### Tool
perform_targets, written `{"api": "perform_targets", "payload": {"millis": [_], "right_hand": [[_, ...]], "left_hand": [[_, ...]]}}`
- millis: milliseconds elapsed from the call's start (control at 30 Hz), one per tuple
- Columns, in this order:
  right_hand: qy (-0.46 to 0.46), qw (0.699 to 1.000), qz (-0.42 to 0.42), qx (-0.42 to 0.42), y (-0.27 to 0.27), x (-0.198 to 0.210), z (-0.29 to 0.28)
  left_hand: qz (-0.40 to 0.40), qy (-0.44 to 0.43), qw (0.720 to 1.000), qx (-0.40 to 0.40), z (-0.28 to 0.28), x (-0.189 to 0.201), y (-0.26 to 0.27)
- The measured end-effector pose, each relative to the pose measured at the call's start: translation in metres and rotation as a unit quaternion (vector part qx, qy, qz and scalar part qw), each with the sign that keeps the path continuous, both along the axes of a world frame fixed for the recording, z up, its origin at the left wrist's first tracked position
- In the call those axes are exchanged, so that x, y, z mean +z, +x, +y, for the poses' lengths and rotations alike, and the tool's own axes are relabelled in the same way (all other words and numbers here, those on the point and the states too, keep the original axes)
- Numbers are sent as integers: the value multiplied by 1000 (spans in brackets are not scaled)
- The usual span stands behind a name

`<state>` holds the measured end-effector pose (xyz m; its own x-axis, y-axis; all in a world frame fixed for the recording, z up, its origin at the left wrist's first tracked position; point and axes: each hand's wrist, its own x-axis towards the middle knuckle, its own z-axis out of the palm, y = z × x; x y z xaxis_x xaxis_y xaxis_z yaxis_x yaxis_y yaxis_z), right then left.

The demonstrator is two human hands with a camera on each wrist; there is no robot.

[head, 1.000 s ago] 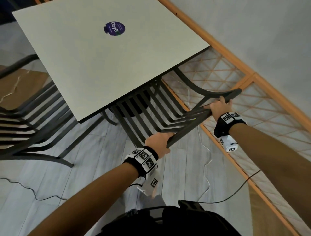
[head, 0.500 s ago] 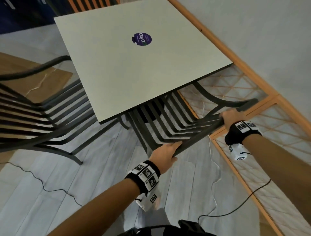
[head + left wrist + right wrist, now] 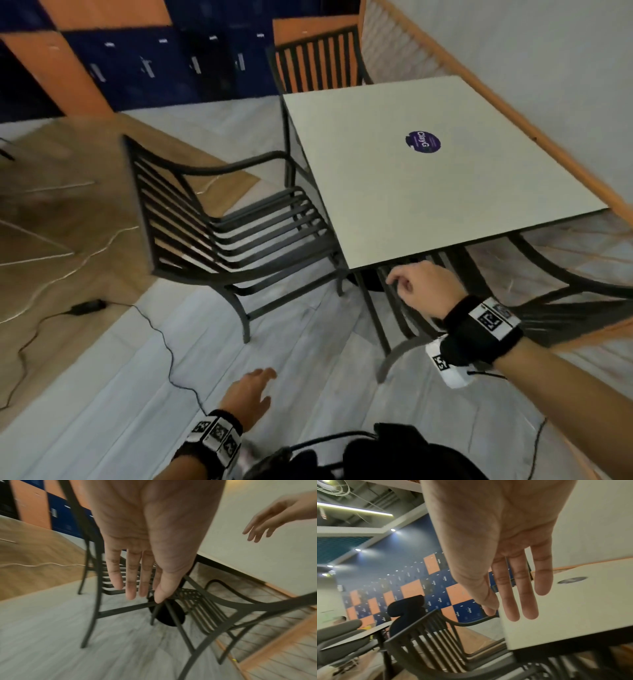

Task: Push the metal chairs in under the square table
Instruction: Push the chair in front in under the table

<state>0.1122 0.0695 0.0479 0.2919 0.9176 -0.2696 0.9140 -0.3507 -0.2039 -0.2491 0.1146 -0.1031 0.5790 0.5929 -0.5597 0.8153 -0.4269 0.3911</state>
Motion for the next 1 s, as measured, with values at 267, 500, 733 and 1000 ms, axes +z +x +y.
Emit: {"api": "perform_targets", "payload": {"millis": [267,500,733,1000], "right_hand": [[17,987,115,115,-223,-10,178],[-14,971,198,132,-339,-30,312],[-75,968,225,77,-359,-64,390],[-114,974,165,108,-355,-79,394]], "left_hand": [[73,-34,983,166,54,-8,-221],[89,-56,973,206,126,1,-315],[-8,91,982,164,347,42,-298],[-46,202,978,-25,548,102,-206]]}}
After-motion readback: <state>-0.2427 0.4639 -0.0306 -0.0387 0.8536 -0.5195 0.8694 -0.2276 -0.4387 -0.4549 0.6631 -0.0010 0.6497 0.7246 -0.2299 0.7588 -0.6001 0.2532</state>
